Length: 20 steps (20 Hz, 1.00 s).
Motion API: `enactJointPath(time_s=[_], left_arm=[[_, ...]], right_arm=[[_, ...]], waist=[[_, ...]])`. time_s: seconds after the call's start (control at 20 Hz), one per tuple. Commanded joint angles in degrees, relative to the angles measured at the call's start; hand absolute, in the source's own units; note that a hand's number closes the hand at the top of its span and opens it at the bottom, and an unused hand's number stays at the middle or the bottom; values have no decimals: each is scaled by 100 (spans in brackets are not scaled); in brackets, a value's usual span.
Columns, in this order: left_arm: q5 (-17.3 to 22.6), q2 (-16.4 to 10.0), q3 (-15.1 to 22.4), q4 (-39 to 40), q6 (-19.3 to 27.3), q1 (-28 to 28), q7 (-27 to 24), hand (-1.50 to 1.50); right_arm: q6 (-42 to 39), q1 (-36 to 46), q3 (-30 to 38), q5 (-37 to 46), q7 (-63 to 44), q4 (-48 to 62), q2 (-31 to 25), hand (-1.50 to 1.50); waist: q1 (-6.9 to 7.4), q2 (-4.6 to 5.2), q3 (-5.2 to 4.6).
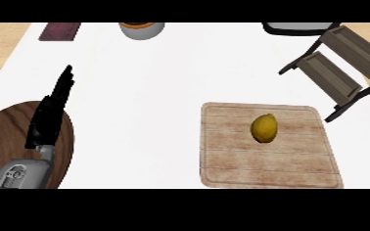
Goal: Pick the tomato from the cutting board and place it in the tiered basket
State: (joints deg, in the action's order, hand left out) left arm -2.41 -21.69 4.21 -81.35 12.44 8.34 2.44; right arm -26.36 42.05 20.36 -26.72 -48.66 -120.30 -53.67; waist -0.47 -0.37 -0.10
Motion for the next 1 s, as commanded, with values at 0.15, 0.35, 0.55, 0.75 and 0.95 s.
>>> enactJointPath(time_s=[0.15,0.35,0.55,0.75,0.95], left_arm=[[52,-88,-182,-67,-263,0,-108,0],[-23,-95,-132,-223,-250,15,64,0],[17,45,-96,-110,-262,201,139,0],[-25,58,-4,-342,-338,313,371,0],[-202,185,-12,17,-243,239,93,0]], right_arm=[[-1042,529,40,344,1140,1510,-504,150],[-1077,839,-477,1784,1765,1851,-684,150],[-1176,684,-583,3188,2930,2292,-1057,150],[-599,809,-903,4217,4185,3419,-1047,150],[-289,1370,-1433,4670,4911,4354,-887,150]], waist=[[126,50,6],[224,76,5],[248,128,12],[327,125,14],[284,101,2]])
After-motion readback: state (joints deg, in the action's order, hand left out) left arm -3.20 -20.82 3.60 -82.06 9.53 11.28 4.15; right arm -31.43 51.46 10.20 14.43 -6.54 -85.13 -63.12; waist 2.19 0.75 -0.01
